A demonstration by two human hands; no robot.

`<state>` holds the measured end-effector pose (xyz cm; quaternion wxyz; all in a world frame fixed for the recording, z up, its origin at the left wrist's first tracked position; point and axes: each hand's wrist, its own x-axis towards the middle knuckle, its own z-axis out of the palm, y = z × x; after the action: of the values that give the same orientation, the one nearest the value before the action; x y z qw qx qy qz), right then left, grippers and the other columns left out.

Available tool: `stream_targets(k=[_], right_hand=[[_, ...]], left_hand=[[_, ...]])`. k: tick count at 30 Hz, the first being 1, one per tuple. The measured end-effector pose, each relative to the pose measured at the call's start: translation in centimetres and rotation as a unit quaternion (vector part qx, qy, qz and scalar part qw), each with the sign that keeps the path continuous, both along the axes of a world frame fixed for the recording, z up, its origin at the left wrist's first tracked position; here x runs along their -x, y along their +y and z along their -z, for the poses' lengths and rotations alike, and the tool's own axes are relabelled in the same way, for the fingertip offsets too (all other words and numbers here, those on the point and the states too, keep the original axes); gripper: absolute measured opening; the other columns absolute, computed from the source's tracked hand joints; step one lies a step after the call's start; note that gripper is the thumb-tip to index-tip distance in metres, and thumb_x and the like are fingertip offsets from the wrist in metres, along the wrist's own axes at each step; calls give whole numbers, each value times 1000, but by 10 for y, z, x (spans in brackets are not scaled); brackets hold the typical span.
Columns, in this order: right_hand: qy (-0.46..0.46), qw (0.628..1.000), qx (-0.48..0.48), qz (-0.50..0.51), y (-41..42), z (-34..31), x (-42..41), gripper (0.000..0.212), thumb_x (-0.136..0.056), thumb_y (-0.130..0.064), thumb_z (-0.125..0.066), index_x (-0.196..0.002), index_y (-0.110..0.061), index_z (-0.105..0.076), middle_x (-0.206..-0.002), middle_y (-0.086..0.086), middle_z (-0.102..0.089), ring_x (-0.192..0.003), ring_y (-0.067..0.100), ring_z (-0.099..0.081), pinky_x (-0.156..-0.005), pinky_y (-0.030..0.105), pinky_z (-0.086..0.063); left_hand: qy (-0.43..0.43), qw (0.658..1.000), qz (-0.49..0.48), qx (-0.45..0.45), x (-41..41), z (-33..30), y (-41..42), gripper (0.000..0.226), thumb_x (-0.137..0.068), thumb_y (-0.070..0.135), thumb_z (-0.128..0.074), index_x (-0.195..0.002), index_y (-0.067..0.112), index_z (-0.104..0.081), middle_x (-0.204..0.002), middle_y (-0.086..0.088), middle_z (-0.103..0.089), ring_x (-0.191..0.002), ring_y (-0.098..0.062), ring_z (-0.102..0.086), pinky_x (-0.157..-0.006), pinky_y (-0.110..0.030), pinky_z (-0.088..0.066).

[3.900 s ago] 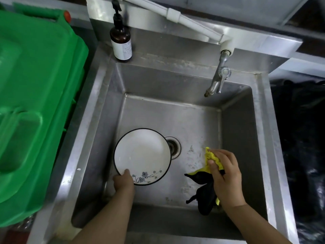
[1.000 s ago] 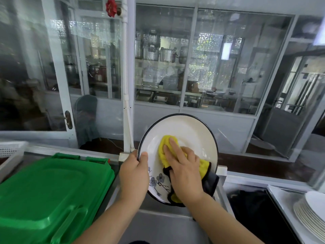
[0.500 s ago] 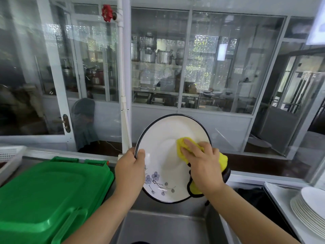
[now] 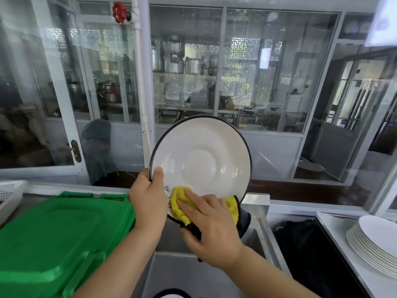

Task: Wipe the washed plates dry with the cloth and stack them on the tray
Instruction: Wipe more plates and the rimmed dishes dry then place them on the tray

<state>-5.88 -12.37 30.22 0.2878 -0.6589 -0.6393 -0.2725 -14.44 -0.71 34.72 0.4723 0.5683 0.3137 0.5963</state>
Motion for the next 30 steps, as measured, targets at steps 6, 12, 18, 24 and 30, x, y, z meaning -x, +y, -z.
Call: stream_targets(k=[6,12,18,24,30], right_hand=[[-196,979,27,54,-35,-3,-61,54,-64,-45,-73,-113,-23,-71,-129,-2,-61,-97,27,-63,-80,39,-49],[-121,989,-27,85,-29,6,-48,64,-51,-31,-84,-108,-6,-68,-115,12,-62,-102,31,-49,-82,42,-50],[-36,993,-95,51,-1,14,4,58,-67,-26,-71,-121,-19,-50,-125,8,-58,-106,30,-55,-82,39,-50],[-214,968,-123,42,-32,11,-46,36,-79,-6,-65,-113,-17,-61,-118,12,-66,-99,31,-65,-73,36,-51],[-299,941,-157,25,-45,-11,-71,26,-84,-9,-67,-106,-18,-58,-108,11,-70,-88,29,-65,-67,36,-49]], left_hand=[[32,999,13,-28,8,-1,0,37,-93,28,-54,-67,3,-46,-66,-21,-54,-62,-24,-47,-66,-40,-44],[8,1000,-4,5,-7,1,-8,33,-92,29,-53,-68,7,-49,-62,-8,-56,-56,-13,-52,-66,-38,-45],[-36,998,4,58,-25,7,-20,27,-91,28,-52,-66,18,-52,-64,-1,-54,-64,-21,-50,-68,-38,-43],[15,998,64,24,-8,-7,-8,34,-90,31,-54,-64,11,-45,-61,-7,-49,-60,-20,-46,-64,-36,-41],[80,982,169,12,4,-66,-4,11,-80,23,-62,-72,18,-68,-72,-8,-71,-72,-28,-68,-71,-42,-54]])
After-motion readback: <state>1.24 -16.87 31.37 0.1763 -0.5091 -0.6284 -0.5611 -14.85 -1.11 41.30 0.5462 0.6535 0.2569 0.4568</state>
